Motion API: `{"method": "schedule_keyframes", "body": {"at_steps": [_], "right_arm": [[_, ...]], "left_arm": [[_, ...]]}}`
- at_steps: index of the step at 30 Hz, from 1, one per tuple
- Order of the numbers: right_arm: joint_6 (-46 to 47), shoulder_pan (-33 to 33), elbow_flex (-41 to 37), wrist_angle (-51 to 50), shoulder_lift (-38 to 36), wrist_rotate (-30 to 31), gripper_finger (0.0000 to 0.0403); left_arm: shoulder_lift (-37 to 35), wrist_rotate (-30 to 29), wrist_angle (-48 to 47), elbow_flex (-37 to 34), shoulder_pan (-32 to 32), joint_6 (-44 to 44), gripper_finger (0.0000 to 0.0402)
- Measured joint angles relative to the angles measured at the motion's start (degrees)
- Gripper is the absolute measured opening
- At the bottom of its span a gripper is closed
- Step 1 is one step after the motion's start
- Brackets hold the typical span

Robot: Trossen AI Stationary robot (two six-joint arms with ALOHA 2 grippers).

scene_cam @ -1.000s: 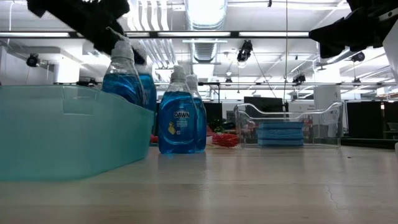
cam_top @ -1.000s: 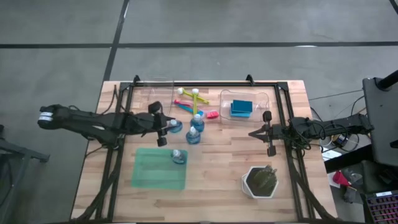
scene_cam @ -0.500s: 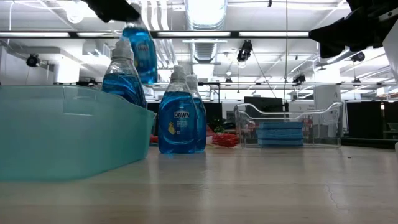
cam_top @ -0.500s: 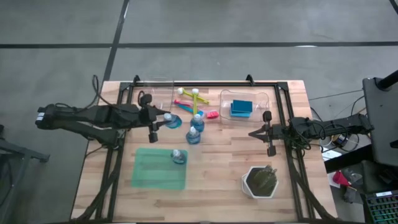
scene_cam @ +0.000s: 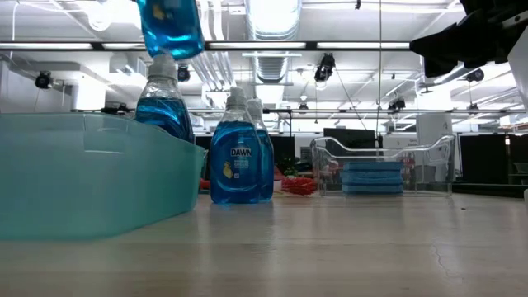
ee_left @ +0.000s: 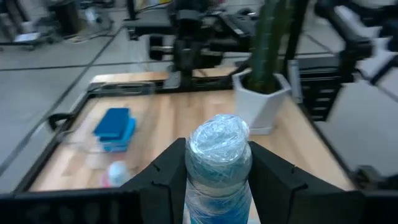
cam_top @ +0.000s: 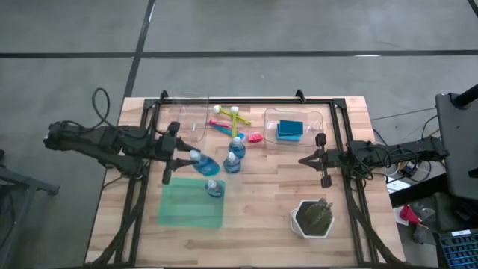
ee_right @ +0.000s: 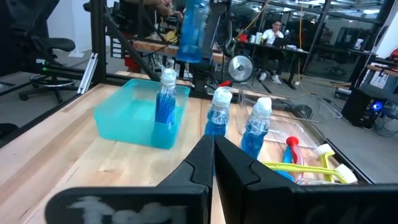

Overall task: Pick & Place Kitchen Sink Supplies
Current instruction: Put the blue dishwashing liquid bottle into the green bin

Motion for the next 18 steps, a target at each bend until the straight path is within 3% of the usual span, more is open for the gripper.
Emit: {"method": "schedule_keyframes", "body": {"at_steps": [6,18], "right_arm": [[-0.1,0.0,0.0,0.0,0.0,0.0,0.0008],[0.1,0.0,0.0,0.0,0.0,0.0,0.0008]], "left_arm": [[0.1,4.1,0.3,0.6,-5.4,-0.5,0.0131],[7.6,2.1,0.4,-2.3,-14.7,-3.1,0.0133]]}}
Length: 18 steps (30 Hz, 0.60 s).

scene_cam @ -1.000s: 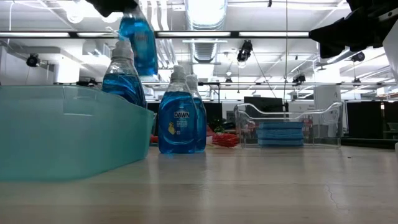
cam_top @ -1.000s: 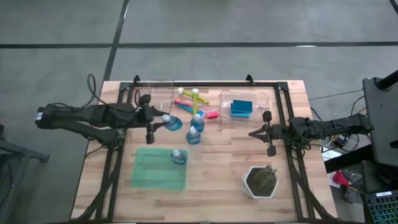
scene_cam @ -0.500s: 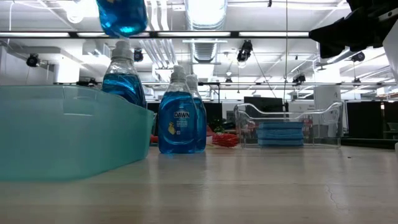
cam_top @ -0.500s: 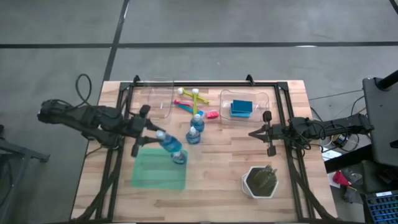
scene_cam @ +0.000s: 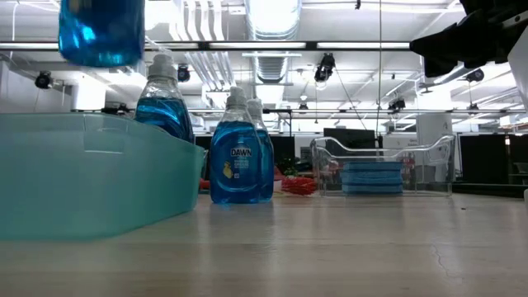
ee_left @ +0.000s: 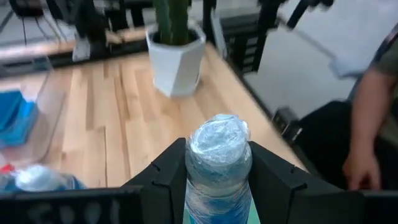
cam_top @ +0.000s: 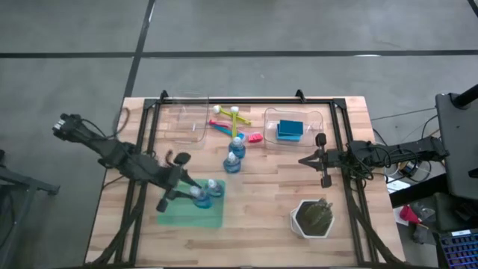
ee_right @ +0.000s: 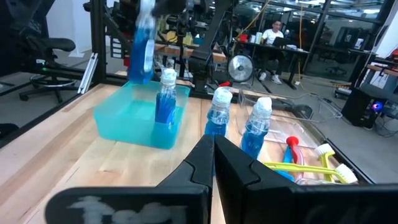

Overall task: Pick & Place Kitchen Sink Supplies
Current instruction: Put the blue dishwashing liquid bottle into the green bin

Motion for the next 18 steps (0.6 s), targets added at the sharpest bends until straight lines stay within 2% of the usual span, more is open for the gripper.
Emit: {"method": "schedule_keyframes", "body": {"at_steps": [6,12,18], "right_arm": [[-0.1,0.0,0.0,0.0,0.0,0.0,0.0008],[0.0,0.0,0.0,0.0,0.0,0.0,0.0008],[0.0,0.0,0.0,0.0,0.0,0.0,0.0008]], "left_arm": [[5.5,-0.9,7.7,-4.0,-0.4,-1.5,0.0133],[9.0,-3.3,8.7,-8.0,-0.4,-3.5,0.0133],[10.5,-3.2,20.2,-13.1,-0.5,-3.9,0.0135]]}}
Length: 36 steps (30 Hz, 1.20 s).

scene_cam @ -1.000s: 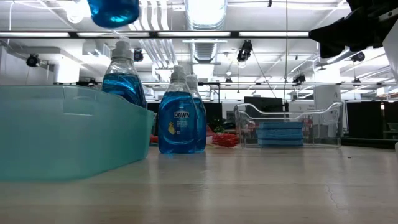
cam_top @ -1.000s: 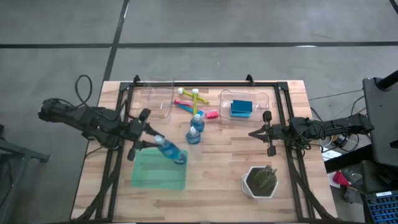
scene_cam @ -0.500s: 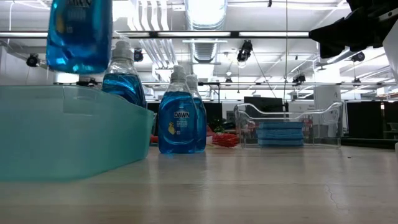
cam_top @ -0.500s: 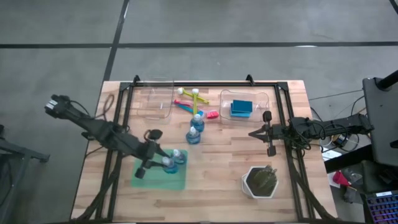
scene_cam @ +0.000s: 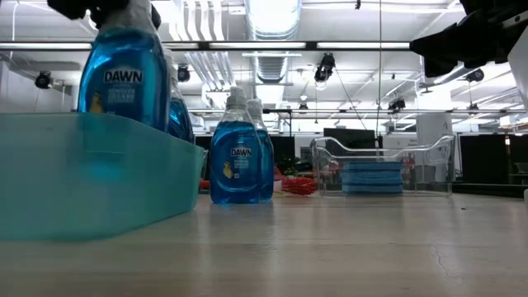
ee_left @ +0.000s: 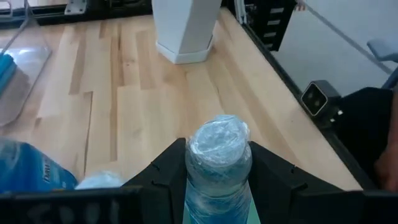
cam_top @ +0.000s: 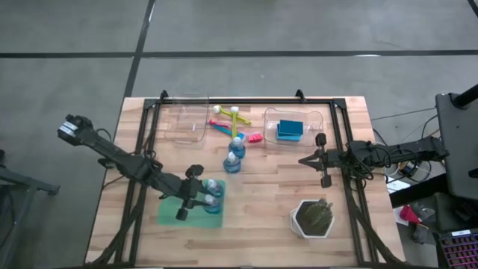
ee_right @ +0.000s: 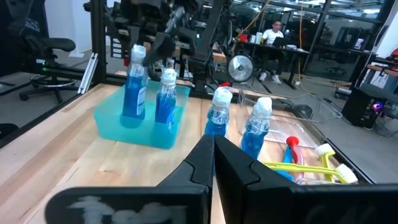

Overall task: Pick & Place Kitchen Sink Supplies
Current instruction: Put the blue dishwashing liquid bottle into the green bin

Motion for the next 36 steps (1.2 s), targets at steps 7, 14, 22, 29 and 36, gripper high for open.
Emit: {"method": "schedule_keyframes", "body": {"at_steps": [7,14,22,29,36], "right_arm": [[-0.1,0.0,0.0,0.0,0.0,0.0,0.0008],[0.0,0.0,0.0,0.0,0.0,0.0,0.0008],[-0.1,0.0,0.0,0.0,0.0,0.0,0.0008],[0.0,0.0,0.0,0.0,0.0,0.0,0.0008],[-0.1,0.0,0.0,0.0,0.0,0.0,0.0008]], "left_arm": [[1.0,-1.3,2.8,-4.8,0.0,-1.2,0.0135],[1.2,-1.6,6.5,-6.8,0.0,-2.4,0.0140],[1.0,-1.5,6.9,-6.1,0.0,-2.4,0.0178],[0.1,-1.5,6.7,-3.0,0.0,-1.7,0.0201],[-1.7,-6.9,6.9,3.2,0.1,7.1,0.0202]]}}
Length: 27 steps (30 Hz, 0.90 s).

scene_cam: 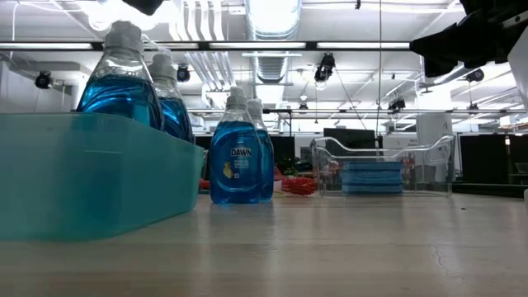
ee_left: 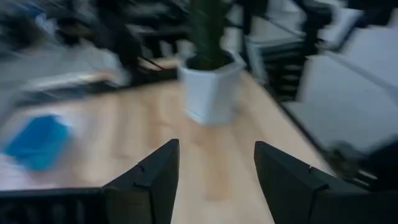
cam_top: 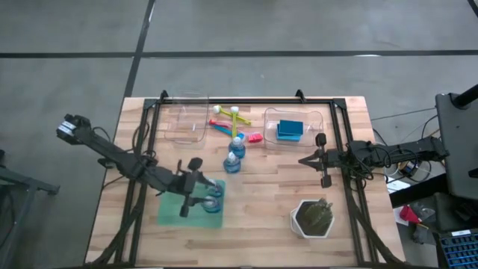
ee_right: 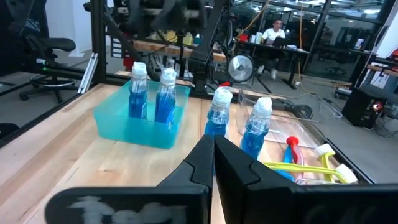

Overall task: Pick & Place Kitchen Sink Supplies
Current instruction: Put the blue dishwashing liquid bottle into the green bin

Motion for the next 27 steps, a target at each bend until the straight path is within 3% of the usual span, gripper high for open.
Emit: {"method": "schedule_keyframes", "body": {"at_steps": [4,8,17,27], "right_arm": [[0.0,0.0,0.0,0.0,0.0,0.0,0.0008],[0.0,0.0,0.0,0.0,0.0,0.0,0.0008],[0.1,0.0,0.0,0.0,0.0,0.0,0.0008],[0.0,0.0,0.0,0.0,0.0,0.0,0.0008]], "left_arm": [[0.3,-11.0,2.6,1.8,0.8,5.7,0.0202],[0.4,-13.2,3.8,1.8,3.8,6.7,0.0202],[0.9,-3.7,1.3,1.3,14.1,1.5,0.0204],[7.8,0.4,0.2,1.3,24.1,-1.5,0.0204]]}}
